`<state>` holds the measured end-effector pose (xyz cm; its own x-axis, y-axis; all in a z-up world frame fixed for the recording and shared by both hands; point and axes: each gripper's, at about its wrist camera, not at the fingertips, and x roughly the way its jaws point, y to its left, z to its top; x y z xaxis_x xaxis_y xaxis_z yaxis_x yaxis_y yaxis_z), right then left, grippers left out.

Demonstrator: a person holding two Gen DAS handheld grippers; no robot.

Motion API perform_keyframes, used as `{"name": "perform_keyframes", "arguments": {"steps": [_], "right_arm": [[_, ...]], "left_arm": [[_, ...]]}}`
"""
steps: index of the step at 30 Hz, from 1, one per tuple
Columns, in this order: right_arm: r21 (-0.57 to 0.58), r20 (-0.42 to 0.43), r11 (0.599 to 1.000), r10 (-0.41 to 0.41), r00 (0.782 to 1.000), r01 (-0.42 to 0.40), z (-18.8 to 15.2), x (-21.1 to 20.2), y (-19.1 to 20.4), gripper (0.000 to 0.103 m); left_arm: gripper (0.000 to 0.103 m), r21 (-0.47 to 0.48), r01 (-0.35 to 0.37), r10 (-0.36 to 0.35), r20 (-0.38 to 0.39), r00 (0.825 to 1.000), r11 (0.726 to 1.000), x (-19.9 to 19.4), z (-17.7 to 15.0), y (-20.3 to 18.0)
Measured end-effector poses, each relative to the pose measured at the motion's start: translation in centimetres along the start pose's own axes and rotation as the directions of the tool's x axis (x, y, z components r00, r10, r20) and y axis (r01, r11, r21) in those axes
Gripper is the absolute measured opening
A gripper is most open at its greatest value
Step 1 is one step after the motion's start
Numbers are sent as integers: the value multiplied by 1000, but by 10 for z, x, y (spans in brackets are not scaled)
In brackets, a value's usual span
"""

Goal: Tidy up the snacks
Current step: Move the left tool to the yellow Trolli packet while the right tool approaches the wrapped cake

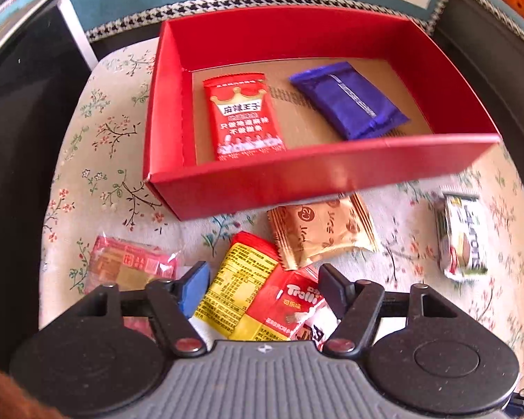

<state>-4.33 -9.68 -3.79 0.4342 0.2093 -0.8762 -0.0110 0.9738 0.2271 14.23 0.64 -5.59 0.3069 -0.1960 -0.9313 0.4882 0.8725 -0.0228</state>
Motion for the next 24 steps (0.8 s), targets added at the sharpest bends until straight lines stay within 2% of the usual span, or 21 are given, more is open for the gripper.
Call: {"name": "perform_keyframes", "arguments": {"steps": [5,8,11,15,17,19,21,24], "right_arm": [[-66,-40,997,-46,998,43,-9,15,11,80],[-55,-61,998,-31,998,28,-11,20,10,83],[-61,-56,997,-56,997,52,-12,20,8,86],[-62,-46,995,-83,995,80,-10,16,0,82],[-74,-35,988,-140,990,137,-8,15,-6,73],[-60,-35,981,-186,982,184,-5,16,-18,73],[-12,-30,985,-172,985,172,-2,12,-31,73],[12,20,988,-156,988,156,1,-3,-34,77]], "left_arm": [[90,-1,-1,1,8,1000,1000,-13,-11,-3],[90,-11,6,-6,11,1000,1000,-19,-16,-4],[90,-21,11,-11,2,1000,1000,-23,-24,-5],[93,-34,27,-27,-7,1000,999,-30,-37,-5],[96,-24,34,-35,-19,999,999,-31,-42,-5],[98,-17,36,-36,-35,999,999,-30,-47,-8],[98,-4,35,-35,-34,999,999,-31,-51,-11],[99,26,40,-39,-26,999,999,-35,-54,-15]]}}
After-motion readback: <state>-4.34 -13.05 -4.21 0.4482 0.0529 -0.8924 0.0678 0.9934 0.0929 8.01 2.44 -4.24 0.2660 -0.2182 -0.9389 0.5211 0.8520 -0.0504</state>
